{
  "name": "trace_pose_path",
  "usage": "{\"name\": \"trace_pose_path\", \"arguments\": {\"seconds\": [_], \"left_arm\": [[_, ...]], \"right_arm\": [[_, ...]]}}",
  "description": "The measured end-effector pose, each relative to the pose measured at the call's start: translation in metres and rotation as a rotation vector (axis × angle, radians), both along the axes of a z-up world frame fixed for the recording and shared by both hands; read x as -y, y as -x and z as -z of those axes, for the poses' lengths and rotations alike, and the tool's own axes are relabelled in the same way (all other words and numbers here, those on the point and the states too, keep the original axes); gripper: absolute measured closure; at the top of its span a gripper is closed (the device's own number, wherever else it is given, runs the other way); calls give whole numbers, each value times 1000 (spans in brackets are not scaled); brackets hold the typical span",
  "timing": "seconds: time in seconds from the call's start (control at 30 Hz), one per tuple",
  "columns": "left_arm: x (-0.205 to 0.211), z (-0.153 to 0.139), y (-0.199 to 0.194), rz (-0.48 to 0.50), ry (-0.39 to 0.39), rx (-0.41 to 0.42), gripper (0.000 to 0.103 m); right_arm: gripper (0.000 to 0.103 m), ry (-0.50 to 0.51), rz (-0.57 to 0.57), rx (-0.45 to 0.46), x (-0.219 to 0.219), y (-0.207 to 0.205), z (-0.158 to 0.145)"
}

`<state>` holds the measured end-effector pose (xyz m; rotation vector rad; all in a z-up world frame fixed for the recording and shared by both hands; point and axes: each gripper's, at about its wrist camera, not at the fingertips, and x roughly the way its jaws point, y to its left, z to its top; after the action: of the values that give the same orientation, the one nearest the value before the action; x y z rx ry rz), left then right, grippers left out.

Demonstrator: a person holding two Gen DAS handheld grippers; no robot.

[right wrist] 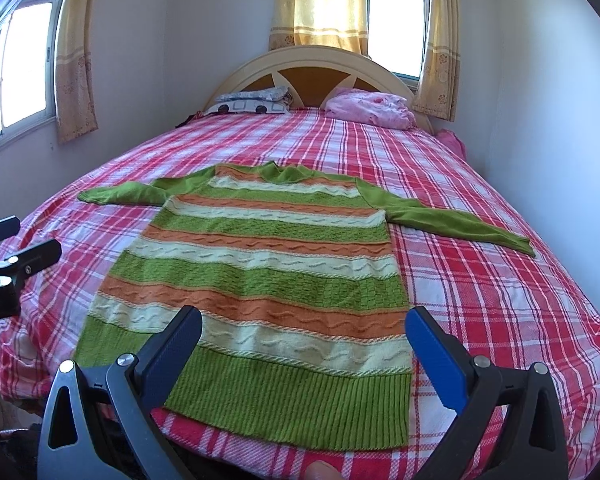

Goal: Fold small clothes
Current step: 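Move the right tool toward the sweater sleeve cuff beside it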

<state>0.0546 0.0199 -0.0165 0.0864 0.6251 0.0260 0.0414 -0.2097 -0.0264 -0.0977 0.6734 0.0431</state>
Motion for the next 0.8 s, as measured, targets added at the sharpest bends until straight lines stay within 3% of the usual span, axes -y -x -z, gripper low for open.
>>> {"name": "trace_pose_path", "arguments": {"seconds": [0.53,0.8], "left_arm": [[26,22,-88,18,-74,-65,0],[40,30,-129,36,-70,-92,0]], "right_arm": [[1,38,126,-59,60,-75,25],[1,45,188,-74,98,-111,28]]}}
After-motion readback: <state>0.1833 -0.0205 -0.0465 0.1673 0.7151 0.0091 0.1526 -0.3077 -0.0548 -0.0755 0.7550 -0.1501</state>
